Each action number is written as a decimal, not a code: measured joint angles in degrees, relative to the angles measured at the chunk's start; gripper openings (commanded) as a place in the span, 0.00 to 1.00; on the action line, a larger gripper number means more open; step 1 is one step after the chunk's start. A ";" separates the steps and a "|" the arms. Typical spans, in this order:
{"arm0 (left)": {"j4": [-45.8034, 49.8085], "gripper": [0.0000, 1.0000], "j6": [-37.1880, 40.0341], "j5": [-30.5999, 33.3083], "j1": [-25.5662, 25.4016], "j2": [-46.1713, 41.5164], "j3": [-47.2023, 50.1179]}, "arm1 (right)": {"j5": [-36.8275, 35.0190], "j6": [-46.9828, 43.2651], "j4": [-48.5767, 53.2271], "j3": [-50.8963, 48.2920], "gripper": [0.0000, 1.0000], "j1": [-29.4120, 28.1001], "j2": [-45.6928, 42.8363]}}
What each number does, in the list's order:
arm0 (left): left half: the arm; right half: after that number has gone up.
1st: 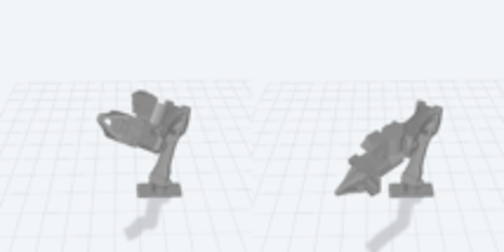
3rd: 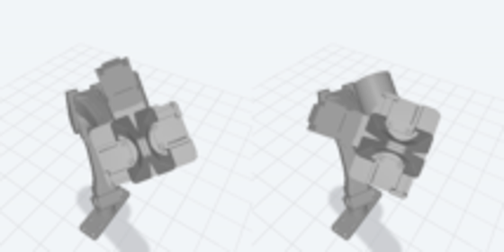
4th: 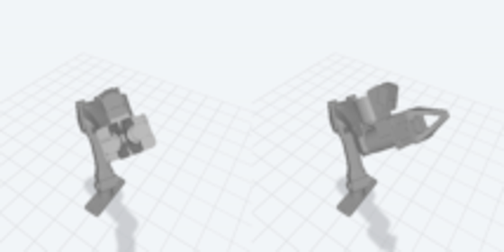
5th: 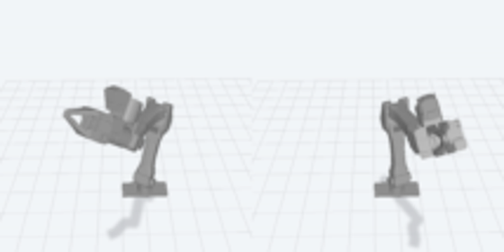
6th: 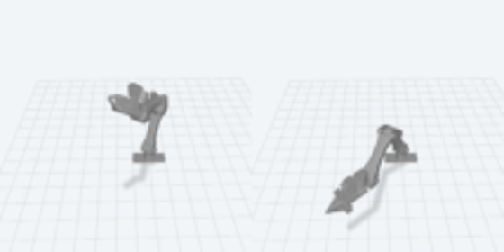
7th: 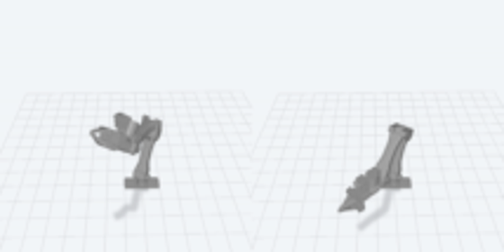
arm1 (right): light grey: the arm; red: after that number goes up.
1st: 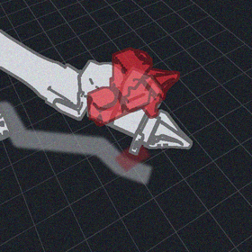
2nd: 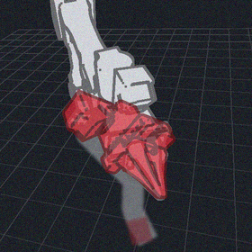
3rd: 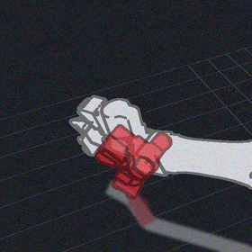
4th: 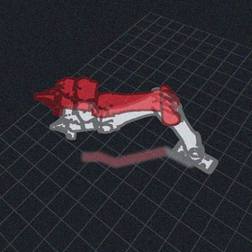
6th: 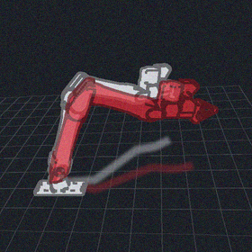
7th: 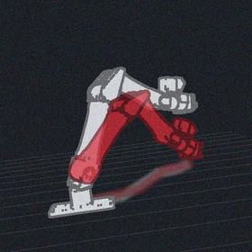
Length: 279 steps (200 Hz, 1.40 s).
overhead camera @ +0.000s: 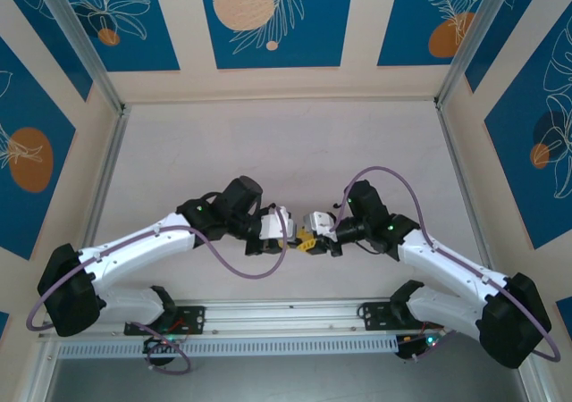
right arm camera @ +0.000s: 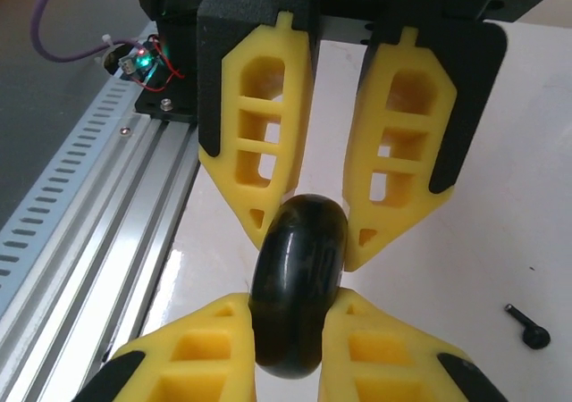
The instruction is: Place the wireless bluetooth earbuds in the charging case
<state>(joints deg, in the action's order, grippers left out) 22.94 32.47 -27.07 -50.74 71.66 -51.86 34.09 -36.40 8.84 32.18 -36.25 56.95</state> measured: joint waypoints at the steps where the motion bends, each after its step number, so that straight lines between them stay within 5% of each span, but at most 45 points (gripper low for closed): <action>1: -0.22 0.17 -0.02 0.02 0.00 -0.04 0.11 | -0.07 0.31 -0.31 -0.28 0.24 0.07 -0.31; 51: -13.60 0.15 -5.79 -1.46 1.14 -3.37 8.22 | -0.81 6.16 -10.10 -10.21 0.47 5.07 -14.16; 143: -34.25 0.15 -14.56 -8.55 1.25 -2.21 13.62 | 6.19 19.17 -22.88 -16.94 0.50 10.88 -20.83; 215: -40.65 0.16 -17.44 -11.10 1.25 -1.40 14.62 | 9.11 21.99 -28.17 -16.94 0.34 10.82 -17.25; 250: -41.07 0.16 -17.64 -11.93 1.29 -1.29 14.84 | 9.66 22.05 -28.76 -16.92 0.17 10.78 -17.22; 279: -40.89 0.36 -17.84 -12.31 1.53 -1.29 15.04 | 9.73 21.53 -27.78 -16.70 0.07 10.82 -16.98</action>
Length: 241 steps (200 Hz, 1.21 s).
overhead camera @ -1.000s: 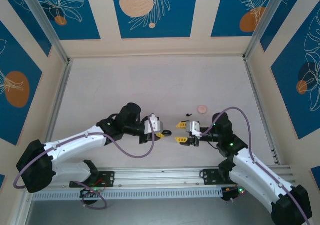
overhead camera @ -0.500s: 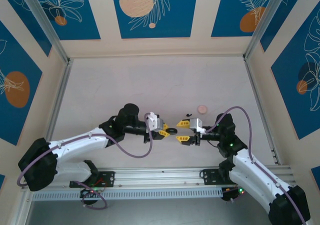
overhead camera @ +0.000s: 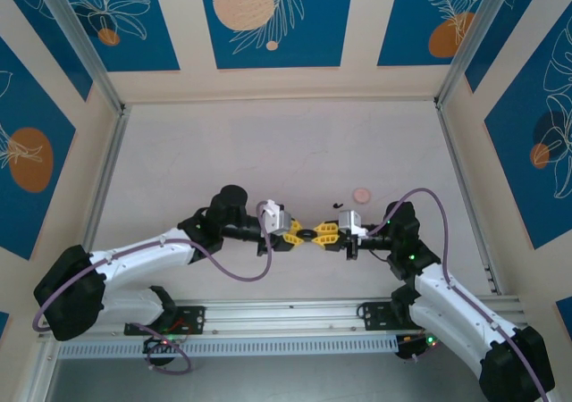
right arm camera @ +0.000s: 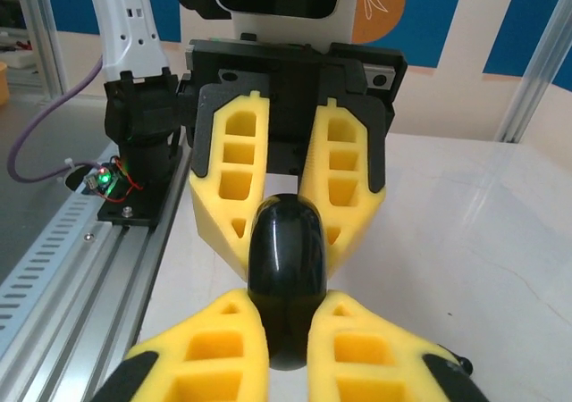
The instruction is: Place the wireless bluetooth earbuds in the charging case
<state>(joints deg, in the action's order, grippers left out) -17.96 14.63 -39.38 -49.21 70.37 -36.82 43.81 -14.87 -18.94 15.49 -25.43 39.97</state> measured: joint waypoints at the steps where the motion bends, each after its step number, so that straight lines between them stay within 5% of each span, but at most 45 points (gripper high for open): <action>1: 0.07 0.37 0.04 0.00 0.00 0.00 0.00 | 0.00 -0.13 0.09 0.07 0.07 -0.02 0.00; 24: 2.38 0.49 2.19 0.61 -0.02 -0.07 -0.24 | -0.15 -4.11 6.69 2.80 0.07 -0.11 0.00; 127: 19.67 0.45 15.39 6.88 -0.02 -3.26 -2.36 | -7.19 -23.96 33.81 15.47 0.07 -2.43 6.16; 241: 18.86 0.39 14.49 6.40 -0.02 -2.32 -3.13 | -4.55 -26.14 33.53 17.53 0.07 -4.76 12.70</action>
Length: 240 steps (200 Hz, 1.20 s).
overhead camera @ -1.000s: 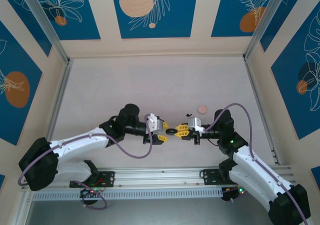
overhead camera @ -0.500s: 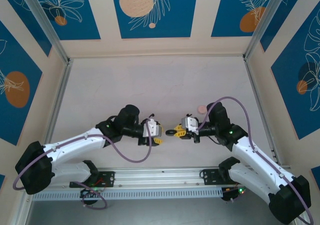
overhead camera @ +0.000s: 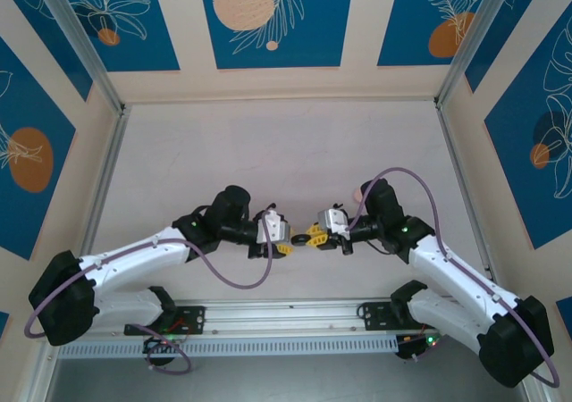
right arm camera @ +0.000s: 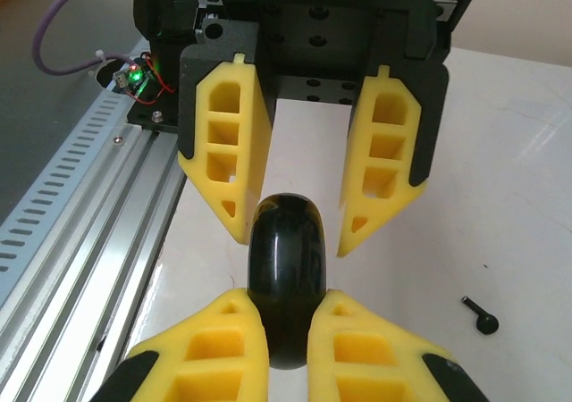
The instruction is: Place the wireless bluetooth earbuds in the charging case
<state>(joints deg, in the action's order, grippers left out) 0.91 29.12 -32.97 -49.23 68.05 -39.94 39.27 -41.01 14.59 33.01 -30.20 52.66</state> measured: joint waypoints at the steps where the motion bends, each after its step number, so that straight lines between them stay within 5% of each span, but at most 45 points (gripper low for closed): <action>1: 0.00 0.39 -0.09 0.00 0.00 0.02 0.00 | 0.00 0.00 -0.02 0.00 0.07 -0.02 0.04; 103: -0.90 0.35 -1.60 -0.66 0.00 0.72 -0.09 | -0.09 0.52 -3.85 0.39 0.07 -1.36 2.78; 148: -0.83 0.23 -2.05 -0.55 0.00 0.72 -0.09 | -0.09 0.94 -4.35 0.37 0.08 -1.62 2.78; 188: -0.96 0.20 -2.05 0.04 0.00 0.70 -0.20 | -1.20 3.17 -5.20 0.26 0.30 -1.73 2.73; 240: -1.05 0.20 -2.19 0.48 0.02 0.70 -0.22 | -3.63 7.21 -9.31 -1.05 0.36 -1.70 1.90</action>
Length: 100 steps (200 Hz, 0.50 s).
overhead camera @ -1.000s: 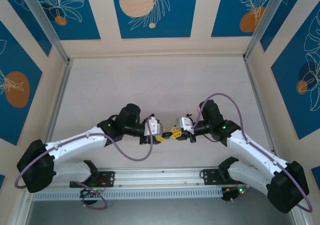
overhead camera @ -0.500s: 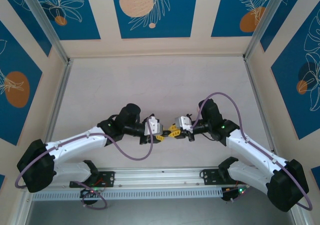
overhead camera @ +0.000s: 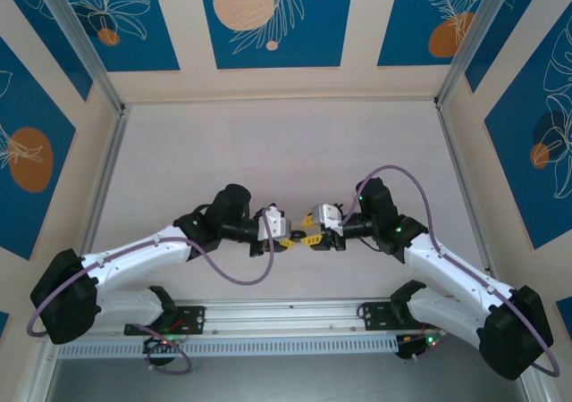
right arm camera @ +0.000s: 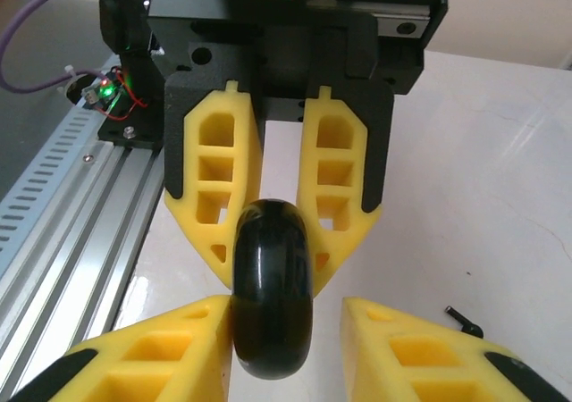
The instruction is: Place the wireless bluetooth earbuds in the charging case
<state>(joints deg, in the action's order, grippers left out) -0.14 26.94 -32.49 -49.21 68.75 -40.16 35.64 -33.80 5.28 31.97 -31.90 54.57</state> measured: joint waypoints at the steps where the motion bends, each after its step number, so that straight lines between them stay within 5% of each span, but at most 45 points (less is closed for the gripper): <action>1: 0.00 0.20 0.00 0.02 0.00 0.00 0.00 | -0.09 0.13 -0.09 0.00 0.36 0.02 -0.02; 100: 0.68 0.20 0.15 1.57 0.24 -0.81 -0.07 | 1.36 5.62 -7.30 -0.22 0.38 4.98 0.42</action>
<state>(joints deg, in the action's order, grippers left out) 0.54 27.09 -30.92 -48.97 67.94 -40.23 36.99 -28.18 -2.02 31.75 -26.92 54.98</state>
